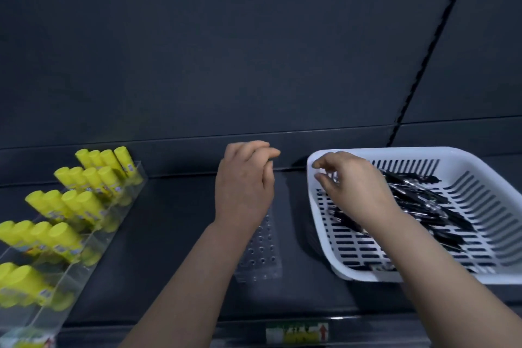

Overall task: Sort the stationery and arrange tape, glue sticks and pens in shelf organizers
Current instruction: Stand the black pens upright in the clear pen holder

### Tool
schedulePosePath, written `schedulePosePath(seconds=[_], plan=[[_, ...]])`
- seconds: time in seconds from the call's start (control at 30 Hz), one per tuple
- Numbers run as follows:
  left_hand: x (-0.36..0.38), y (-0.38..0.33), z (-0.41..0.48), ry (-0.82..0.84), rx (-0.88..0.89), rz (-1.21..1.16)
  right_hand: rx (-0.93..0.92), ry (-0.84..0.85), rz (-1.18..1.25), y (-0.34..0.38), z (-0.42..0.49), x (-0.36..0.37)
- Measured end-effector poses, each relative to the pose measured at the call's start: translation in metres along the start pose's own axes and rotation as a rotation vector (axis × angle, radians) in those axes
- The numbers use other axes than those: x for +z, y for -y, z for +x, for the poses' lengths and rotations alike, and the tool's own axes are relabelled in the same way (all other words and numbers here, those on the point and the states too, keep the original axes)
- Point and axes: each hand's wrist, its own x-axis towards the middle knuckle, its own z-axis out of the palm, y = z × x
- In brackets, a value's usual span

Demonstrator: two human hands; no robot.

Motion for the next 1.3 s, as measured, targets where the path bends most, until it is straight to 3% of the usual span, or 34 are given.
schedulePosePath(seconds=[0.17,0.23,0.4,0.5,0.67,0.83,1.07,1.2,1.3], plan=[[0.033,-0.042,-0.005,0.033,0.127,-0.061,0.111,-0.027,-0.113,-0.057,-0.034,-0.037],[0.047,-0.056,-0.008,0.123,0.156,-0.09,0.147,-0.027,-0.139,-0.077,-0.05,-0.05],[0.083,-0.099,-0.014,0.612,0.126,-0.11,0.254,-0.023,-0.185,-0.123,-0.084,-0.073],[0.1,-0.128,-0.016,0.944,0.196,-0.054,0.317,-0.006,-0.165,-0.143,-0.096,-0.079],[0.124,-0.157,-0.019,1.121,0.361,0.176,0.347,0.009,-0.057,-0.157,-0.105,-0.075],[0.121,-0.152,-0.022,0.945,0.46,0.189,0.317,0.048,-0.046,-0.159,-0.101,-0.076],[0.086,-0.14,-0.001,0.458,-0.058,-0.276,0.205,0.287,-0.049,-0.13,-0.073,-0.068],[0.067,-0.136,0.005,0.231,-0.181,-0.477,0.175,0.447,-0.147,-0.111,-0.061,-0.049],[0.057,-0.13,0.005,0.199,-0.225,-0.519,0.18,0.497,-0.278,-0.103,-0.06,-0.037]])
